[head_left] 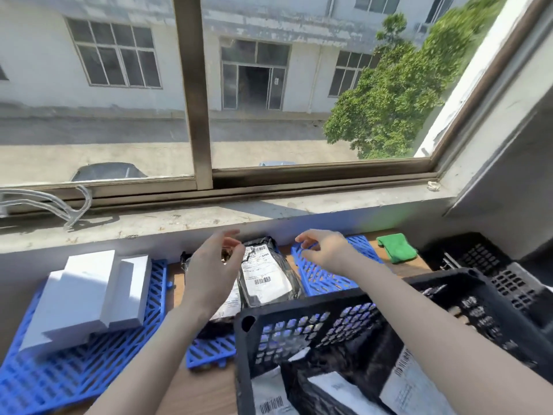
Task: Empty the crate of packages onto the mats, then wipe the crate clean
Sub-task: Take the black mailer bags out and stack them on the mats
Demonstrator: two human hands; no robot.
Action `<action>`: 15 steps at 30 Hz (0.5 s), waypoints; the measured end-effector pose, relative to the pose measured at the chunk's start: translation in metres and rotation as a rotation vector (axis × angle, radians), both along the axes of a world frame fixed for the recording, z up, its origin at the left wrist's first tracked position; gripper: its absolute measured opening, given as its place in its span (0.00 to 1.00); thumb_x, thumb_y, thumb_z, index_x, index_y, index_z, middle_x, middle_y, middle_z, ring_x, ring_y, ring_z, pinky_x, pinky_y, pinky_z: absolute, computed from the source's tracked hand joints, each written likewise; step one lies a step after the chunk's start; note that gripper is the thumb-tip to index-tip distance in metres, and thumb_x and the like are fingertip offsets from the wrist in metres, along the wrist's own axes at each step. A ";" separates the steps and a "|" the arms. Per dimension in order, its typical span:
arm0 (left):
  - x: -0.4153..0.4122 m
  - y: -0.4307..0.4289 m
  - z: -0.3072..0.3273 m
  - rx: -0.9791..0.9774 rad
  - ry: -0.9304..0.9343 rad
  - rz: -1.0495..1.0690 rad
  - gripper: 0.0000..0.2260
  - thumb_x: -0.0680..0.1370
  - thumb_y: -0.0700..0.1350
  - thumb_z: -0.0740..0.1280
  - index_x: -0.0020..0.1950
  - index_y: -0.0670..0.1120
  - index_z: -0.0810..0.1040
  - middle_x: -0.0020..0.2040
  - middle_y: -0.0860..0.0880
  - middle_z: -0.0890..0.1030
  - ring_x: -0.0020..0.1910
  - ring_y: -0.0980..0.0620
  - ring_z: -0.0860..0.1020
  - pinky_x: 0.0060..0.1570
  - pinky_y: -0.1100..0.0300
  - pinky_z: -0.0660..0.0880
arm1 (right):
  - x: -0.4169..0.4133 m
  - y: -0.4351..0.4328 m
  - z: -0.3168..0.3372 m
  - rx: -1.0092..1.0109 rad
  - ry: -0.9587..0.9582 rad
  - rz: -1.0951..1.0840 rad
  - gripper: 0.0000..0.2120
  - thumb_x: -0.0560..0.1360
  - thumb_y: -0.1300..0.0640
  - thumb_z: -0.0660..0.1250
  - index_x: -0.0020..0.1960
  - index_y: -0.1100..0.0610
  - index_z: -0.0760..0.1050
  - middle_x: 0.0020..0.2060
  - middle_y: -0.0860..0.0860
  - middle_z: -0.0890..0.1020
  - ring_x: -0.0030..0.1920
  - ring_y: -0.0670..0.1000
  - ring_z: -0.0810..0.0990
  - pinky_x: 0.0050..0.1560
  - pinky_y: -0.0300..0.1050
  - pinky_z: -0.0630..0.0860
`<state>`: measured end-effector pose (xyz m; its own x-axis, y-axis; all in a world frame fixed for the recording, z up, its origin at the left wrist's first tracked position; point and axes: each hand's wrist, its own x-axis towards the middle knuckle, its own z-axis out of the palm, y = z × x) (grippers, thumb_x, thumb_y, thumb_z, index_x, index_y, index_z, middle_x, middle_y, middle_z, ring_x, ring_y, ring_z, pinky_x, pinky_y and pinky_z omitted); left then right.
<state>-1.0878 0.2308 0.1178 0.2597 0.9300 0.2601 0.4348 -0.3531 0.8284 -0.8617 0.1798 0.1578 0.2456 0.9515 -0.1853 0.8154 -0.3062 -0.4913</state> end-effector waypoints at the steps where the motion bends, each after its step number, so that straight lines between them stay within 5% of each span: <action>1: 0.001 -0.013 0.011 0.016 -0.013 -0.011 0.09 0.79 0.47 0.66 0.59 0.55 0.75 0.47 0.58 0.81 0.49 0.59 0.79 0.54 0.54 0.76 | 0.001 -0.011 0.006 0.031 -0.004 0.005 0.14 0.76 0.60 0.64 0.62 0.54 0.76 0.54 0.51 0.81 0.53 0.51 0.78 0.56 0.42 0.74; 9: 0.015 -0.139 0.056 0.113 0.003 -0.052 0.08 0.78 0.43 0.67 0.55 0.52 0.79 0.45 0.58 0.82 0.46 0.60 0.80 0.51 0.53 0.77 | 0.011 -0.118 0.027 0.234 0.048 0.050 0.10 0.76 0.59 0.64 0.55 0.52 0.79 0.46 0.45 0.81 0.47 0.44 0.78 0.54 0.39 0.74; 15: 0.063 -0.224 0.034 0.000 0.195 -0.235 0.11 0.78 0.47 0.66 0.61 0.54 0.75 0.45 0.57 0.80 0.46 0.59 0.78 0.52 0.54 0.77 | 0.053 -0.208 0.016 0.174 0.011 -0.004 0.12 0.76 0.58 0.64 0.58 0.52 0.79 0.52 0.48 0.82 0.53 0.47 0.78 0.58 0.42 0.74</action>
